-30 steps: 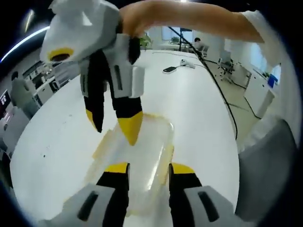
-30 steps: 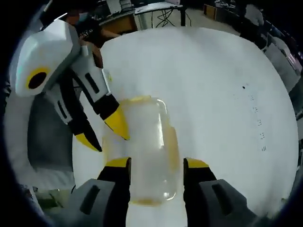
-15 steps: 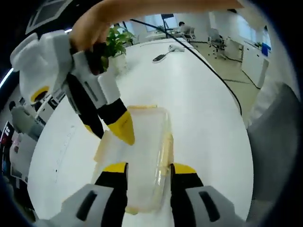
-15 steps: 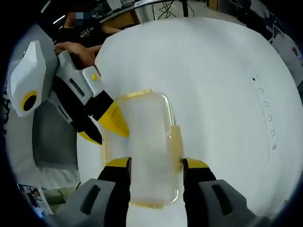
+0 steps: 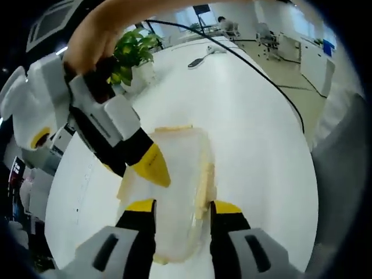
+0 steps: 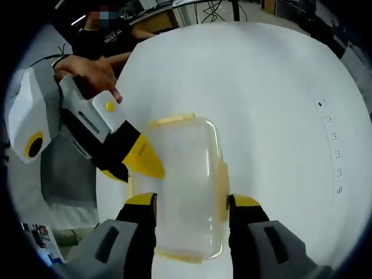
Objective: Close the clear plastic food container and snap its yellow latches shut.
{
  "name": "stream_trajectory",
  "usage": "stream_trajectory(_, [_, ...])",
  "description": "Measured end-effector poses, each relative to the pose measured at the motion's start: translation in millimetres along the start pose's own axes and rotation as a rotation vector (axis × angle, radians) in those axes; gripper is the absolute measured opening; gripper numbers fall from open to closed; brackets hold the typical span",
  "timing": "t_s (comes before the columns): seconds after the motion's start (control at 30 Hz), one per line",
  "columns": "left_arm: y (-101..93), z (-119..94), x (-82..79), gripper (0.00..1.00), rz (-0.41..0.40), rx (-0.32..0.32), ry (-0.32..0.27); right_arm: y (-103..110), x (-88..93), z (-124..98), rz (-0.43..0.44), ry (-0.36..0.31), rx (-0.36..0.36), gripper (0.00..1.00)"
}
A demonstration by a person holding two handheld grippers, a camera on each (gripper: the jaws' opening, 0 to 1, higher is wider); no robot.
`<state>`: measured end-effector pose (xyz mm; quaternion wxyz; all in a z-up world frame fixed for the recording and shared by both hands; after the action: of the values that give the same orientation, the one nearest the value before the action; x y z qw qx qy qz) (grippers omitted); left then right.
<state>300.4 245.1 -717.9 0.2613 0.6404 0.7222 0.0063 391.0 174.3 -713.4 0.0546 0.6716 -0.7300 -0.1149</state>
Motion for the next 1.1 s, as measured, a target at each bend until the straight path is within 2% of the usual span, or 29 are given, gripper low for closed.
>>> stream_trajectory(0.83, [-5.0, 3, -0.9, 0.28, -0.023, -0.071, 0.005, -2, -3.0, -1, 0.024, 0.026, -0.011, 0.45])
stream_trajectory(0.93, [-5.9, 4, 0.1, 0.26, -0.027, -0.088, -0.003, -3, -2.9, -1, 0.023, 0.025, -0.018, 0.45])
stream_trajectory(0.97, [-6.8, 2, 7.1, 0.26, -0.058, -0.101, 0.018, -4, -1.2, -2, 0.027, 0.034, -0.015, 0.45])
stream_trajectory(1.0, [-3.2, 3, 7.1, 0.26, -0.03, -0.099, -0.001, -5, -1.2, -2, 0.029, 0.027, -0.019, 0.45])
stream_trajectory(1.1, [3.5, 1, 9.4, 0.27, -0.031, -0.084, -0.013, -6, -0.3, -1, 0.029, 0.013, -0.026, 0.45])
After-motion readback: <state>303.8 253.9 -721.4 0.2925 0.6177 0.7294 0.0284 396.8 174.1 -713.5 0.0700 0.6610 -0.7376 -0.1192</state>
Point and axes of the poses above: the point that each gripper's makers call its tool centre point, and the gripper's own axes: z roughly forward along the fingers, y roughly to its left, x roughly out of its underside, the point moved 8 cm from there along -z, roughly backward along the fingers, and after that the axes turned 14 degrees about y, right-handed, at the moved point
